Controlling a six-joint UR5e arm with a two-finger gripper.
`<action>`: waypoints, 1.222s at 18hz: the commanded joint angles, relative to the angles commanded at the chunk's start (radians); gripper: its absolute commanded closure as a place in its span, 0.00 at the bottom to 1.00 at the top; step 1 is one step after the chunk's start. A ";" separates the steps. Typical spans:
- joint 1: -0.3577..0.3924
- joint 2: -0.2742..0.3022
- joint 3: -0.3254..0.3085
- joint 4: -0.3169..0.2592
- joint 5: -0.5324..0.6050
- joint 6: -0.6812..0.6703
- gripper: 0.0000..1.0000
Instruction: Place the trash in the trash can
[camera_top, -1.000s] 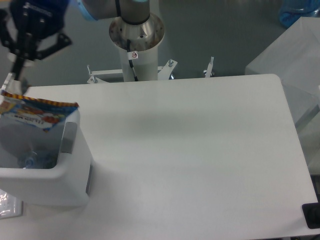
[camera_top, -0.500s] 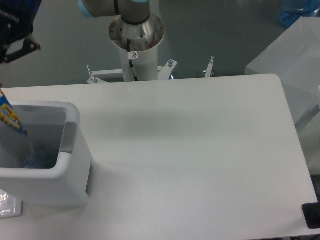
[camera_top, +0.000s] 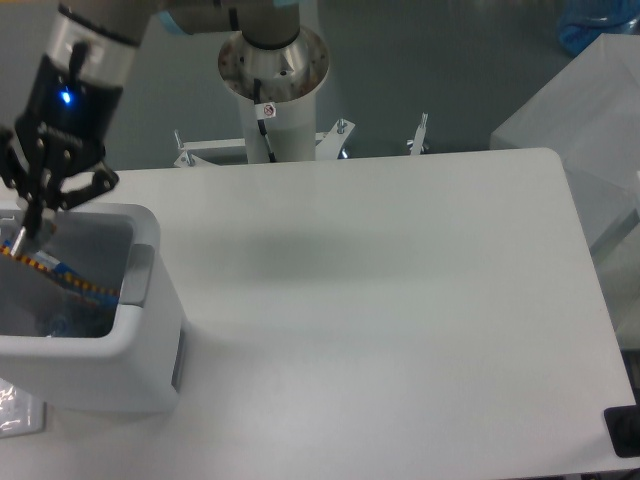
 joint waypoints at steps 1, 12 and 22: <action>0.002 -0.006 0.000 0.000 0.002 0.003 1.00; -0.012 -0.040 0.023 0.002 0.035 0.043 0.39; 0.165 -0.005 0.043 0.000 0.058 0.446 0.00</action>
